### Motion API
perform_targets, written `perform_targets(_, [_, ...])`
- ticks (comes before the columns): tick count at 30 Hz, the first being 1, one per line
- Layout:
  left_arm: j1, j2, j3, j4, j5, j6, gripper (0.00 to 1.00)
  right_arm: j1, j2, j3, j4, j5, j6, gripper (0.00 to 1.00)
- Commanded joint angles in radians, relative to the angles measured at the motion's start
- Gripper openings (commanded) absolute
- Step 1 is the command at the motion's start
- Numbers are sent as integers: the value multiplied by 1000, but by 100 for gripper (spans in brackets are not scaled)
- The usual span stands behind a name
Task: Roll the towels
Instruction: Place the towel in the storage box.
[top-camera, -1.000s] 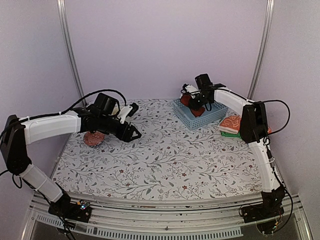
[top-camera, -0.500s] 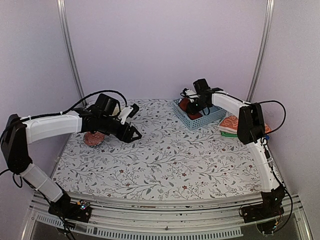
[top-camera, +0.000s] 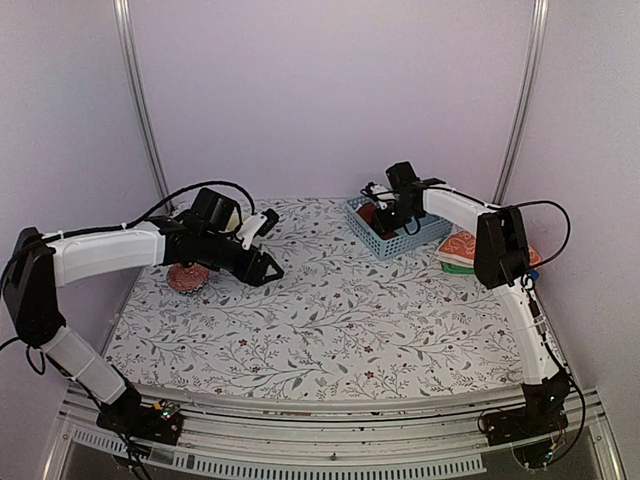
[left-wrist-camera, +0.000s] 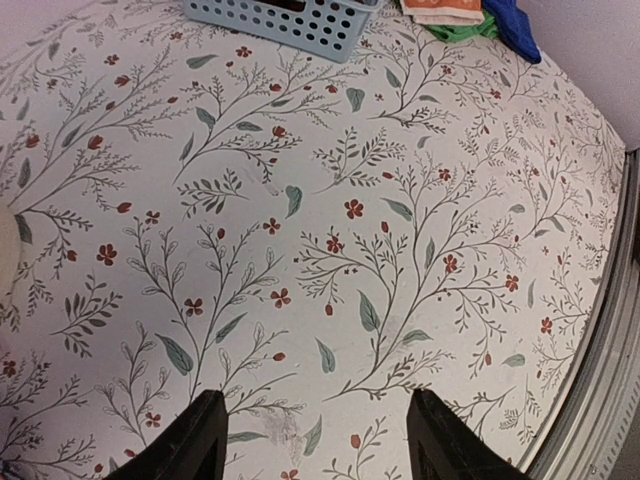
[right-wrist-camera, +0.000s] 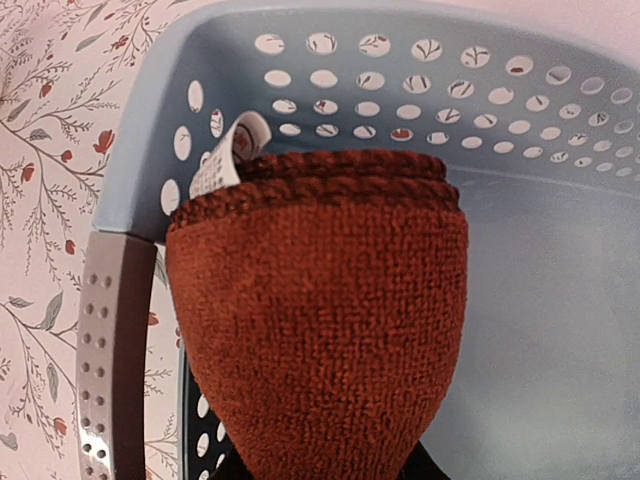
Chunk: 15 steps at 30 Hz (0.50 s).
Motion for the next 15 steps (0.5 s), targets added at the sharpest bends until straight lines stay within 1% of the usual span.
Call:
perform_targets(1, [15,14,7,10,10,13,63,4,-20,-16,-6,-50,42,12])
perform_targets(6, [15,19,11,3,10,13,63,3,-6,-16,-4,-56,41,15])
perform_targets(8, [14,19,10,3,12,13,63,3,-1,-16,-6,-56,38,18])
perform_targets(10, [15,19,11,3,13,13,63,2,2,-16,-5,-57,35,26])
perform_targets(13, [14,19,10,2,16,13,63,1,-1,-17,-4,-53,29,36])
perform_targets(15, [15,18,10,2,16,13,63,0,-3,-17,-3,-47,24,39])
